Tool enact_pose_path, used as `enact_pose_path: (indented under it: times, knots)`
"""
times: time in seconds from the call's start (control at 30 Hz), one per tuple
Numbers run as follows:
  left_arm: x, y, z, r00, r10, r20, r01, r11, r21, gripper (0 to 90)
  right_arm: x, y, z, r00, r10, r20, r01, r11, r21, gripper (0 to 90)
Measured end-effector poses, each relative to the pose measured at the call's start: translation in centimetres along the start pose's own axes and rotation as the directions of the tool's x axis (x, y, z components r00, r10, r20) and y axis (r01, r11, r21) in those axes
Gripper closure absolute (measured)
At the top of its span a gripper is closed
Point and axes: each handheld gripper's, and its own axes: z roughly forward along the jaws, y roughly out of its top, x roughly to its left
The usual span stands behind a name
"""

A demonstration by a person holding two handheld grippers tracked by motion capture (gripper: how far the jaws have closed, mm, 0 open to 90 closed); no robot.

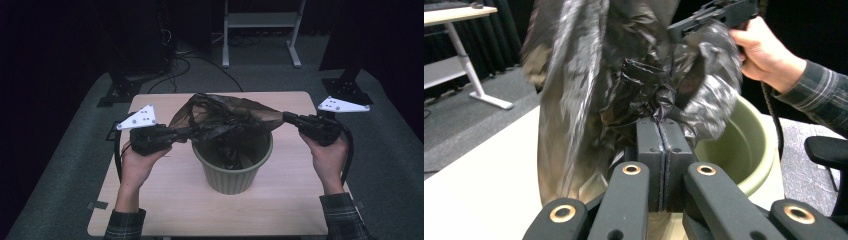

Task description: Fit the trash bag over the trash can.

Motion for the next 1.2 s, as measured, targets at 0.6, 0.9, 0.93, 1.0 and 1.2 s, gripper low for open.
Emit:
enact_pose_path:
  times: [0.6, 0.9, 0.93, 1.0, 1.2]
  knots:
    - [-1.1, -0.7, 2.5, 0.9928, 0.039, 0.114, -0.044, 0.998, 0.046, 88.8, 2.2, 3.0, 3.4, 0.9801, -0.126, -0.153, 0.124, 0.992, -0.025, 48.4]
    - [-1.0, -0.8, 1.8, 0.9947, 0.034, 0.097, -0.035, 0.9993, 0.014, 69.2, 2.4, 4.8, 8.2, 0.9669, -0.122, -0.224, 0.13, 0.9913, 0.021, 90.0]
    - [-1.0, -0.7, 1.4, 0.9961, 0.031, 0.083, -0.031, 0.9995, -0.003, 63.9, 2.3, 4.9, 8.4, 0.9675, -0.115, -0.225, 0.125, 0.9918, 0.028, 90.0]
    - [-0.9, -0.4, 0.6, 0.9977, 0.028, 0.061, -0.027, 0.9992, -0.029, 56.0, 2.2, 4.9, 8.4, 0.9683, -0.104, -0.227, 0.115, 0.9928, 0.034, 90.0]
    - [0.0, 1.0, -1.3, 0.9994, 0.014, -0.032, -0.018, 0.9914, -0.13, 45.4, 1.9, 4.8, 7.9, 0.9707, -0.107, -0.215, 0.116, 0.9927, 0.031, 90.0]
